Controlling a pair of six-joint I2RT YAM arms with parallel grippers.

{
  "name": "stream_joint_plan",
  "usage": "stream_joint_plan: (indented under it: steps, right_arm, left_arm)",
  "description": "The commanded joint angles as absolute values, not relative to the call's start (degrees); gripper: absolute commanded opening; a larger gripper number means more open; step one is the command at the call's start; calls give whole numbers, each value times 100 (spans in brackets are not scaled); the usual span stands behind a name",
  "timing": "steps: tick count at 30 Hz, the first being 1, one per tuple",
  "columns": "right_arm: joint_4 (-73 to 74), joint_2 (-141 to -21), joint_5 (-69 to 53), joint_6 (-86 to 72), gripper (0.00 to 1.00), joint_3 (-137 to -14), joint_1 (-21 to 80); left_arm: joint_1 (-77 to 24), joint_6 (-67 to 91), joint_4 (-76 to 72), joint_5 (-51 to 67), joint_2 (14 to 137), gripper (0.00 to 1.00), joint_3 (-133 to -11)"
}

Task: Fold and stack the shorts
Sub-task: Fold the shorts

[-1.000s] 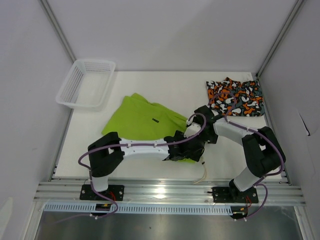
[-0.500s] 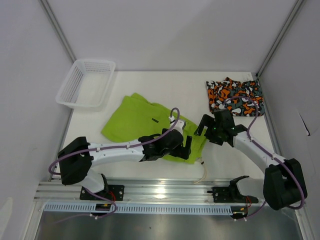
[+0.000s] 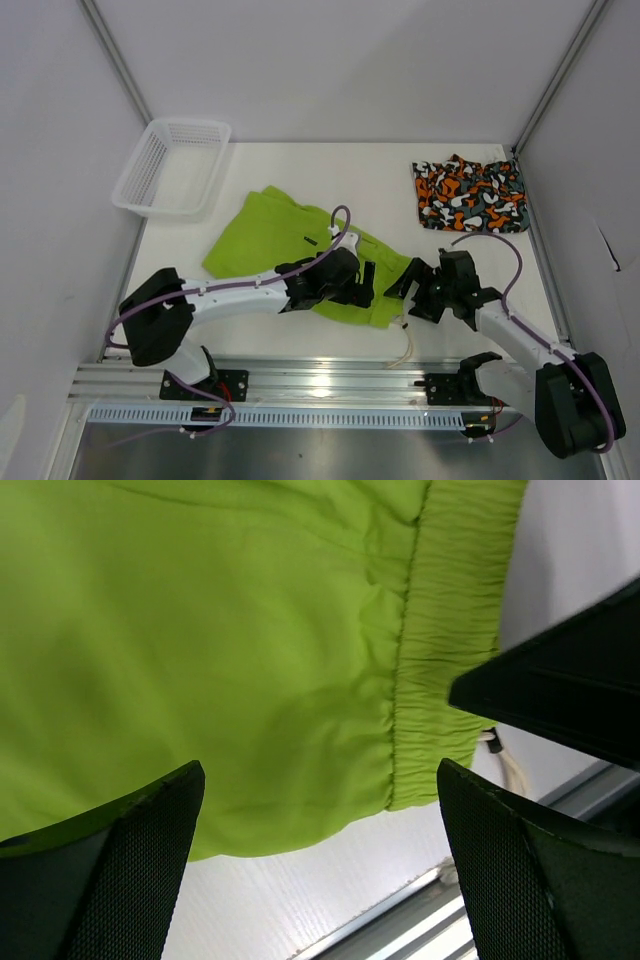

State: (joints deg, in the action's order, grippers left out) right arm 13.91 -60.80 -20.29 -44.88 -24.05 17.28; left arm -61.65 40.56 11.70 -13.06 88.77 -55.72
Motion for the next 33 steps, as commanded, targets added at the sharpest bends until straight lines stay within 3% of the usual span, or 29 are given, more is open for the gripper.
stream_joint_plan:
  steps: [1, 9, 26, 33]
  right_arm:
    - [1124, -5591, -2259, -4799, 99, -2259, 1714]
    - [528, -5097, -2575, -5159, 100, -1539, 1705]
    - [-1124, -6512, -2777, -5528, 99, -1318, 1732]
    - [-2021, -7110, -2988, -5651, 99, -1143, 1249]
  left_arm:
    - [-6091, 4113, 1125, -1275, 9087, 99, -5423]
    - [-5836, 4271, 1476, -1178, 9922, 95, -5730]
    - [-5818, 4324, 1362, -747, 10626, 91, -5889]
    - [-5845, 4254, 1336, -756, 10608, 90, -5792]
